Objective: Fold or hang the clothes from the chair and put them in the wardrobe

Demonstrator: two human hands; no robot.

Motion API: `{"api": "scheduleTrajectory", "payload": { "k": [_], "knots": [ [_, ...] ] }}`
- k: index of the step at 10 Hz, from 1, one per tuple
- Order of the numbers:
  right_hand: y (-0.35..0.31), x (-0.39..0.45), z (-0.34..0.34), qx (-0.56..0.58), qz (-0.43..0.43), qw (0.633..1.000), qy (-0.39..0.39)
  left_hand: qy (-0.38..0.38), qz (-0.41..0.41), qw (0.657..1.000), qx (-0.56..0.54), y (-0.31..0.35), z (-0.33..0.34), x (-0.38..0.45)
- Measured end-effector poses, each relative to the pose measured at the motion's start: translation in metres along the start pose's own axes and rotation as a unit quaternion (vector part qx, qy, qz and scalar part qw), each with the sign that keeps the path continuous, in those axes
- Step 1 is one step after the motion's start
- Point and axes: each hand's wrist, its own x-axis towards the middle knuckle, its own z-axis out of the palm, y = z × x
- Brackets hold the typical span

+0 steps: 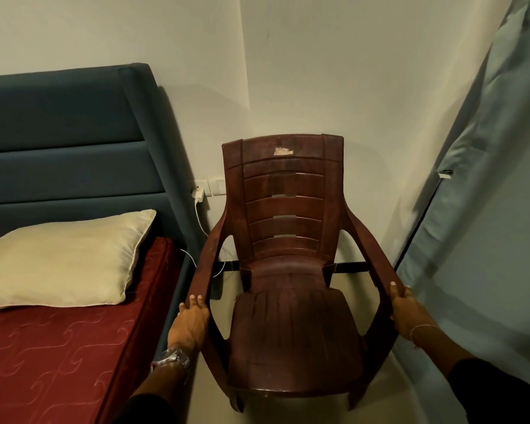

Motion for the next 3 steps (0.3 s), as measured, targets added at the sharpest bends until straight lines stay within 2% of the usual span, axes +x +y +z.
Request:
{"api": "scheduleTrajectory", "payload": {
  "k": [1, 2, 3],
  "knots": [
    [-0.008, -0.008, -0.007, -0.031, 0.008, 0.999, -0.032, 0.013, -0.008, 1.0, -0.025, 0.001, -0.006, -0.002],
    [-0.014, -0.016, -0.016, -0.056, 0.011, 0.996, -0.066, -0.005, -0.007, 0.998, -0.055, -0.001, -0.014, -0.006],
    [-0.024, -0.026, -0.023, -0.099, -0.008, 0.993, -0.066, -0.003, -0.001, 0.997, -0.076, 0.01, -0.028, -0.02]
  ]
}}
